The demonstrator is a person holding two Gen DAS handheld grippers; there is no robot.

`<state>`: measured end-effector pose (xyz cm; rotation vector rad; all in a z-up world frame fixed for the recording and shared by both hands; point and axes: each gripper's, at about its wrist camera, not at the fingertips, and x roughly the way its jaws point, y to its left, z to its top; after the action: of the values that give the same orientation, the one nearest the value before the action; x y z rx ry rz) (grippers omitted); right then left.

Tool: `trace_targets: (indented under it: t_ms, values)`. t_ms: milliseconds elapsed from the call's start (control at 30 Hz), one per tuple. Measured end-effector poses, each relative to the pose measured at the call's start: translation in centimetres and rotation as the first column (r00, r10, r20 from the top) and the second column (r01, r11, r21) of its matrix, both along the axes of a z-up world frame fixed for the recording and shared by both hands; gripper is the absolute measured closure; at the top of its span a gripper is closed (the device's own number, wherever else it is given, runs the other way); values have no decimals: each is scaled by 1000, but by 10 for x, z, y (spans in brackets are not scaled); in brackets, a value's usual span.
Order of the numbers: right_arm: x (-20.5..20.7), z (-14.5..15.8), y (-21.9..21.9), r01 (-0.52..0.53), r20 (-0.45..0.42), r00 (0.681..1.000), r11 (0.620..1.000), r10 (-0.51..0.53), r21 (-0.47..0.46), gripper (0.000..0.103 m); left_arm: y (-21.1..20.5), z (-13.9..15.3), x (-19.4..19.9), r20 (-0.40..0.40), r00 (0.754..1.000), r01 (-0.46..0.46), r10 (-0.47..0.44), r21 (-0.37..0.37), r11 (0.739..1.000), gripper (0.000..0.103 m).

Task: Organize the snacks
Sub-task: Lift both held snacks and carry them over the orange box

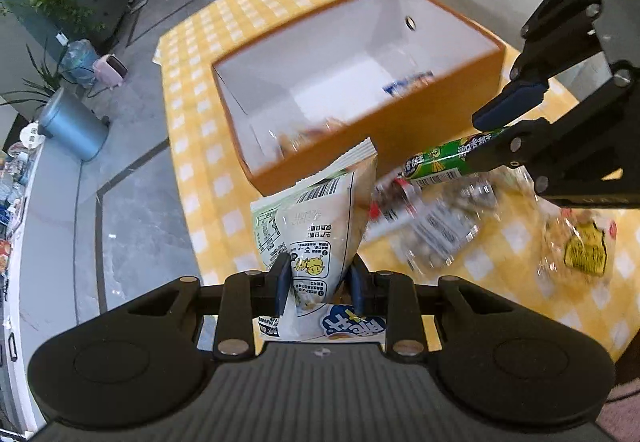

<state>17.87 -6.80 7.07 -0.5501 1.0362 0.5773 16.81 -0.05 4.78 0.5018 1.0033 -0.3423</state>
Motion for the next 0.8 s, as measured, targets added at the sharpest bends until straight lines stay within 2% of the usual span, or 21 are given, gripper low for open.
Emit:
trace_targets:
  t_ms: [167,300,533,800]
  values:
    - [21,22,1,37,50,998,999,-38,17,85,-9,16,30,26,999,-20,21,-16,1000,70]
    - [46,25,1,71,63,995,997,-72,15,85,-20,20,55,18,999,-29,30,-42,999,70]
    - [87,9,-8,134,37,990,991,-134,3,85,-32,5,102,-43,997,-63,61,-54,997,70]
    - [120,-21,-28,205,-16,979,979,-205,-4,85,-41,-10,130,-104,990,-100,95,-50,994,70]
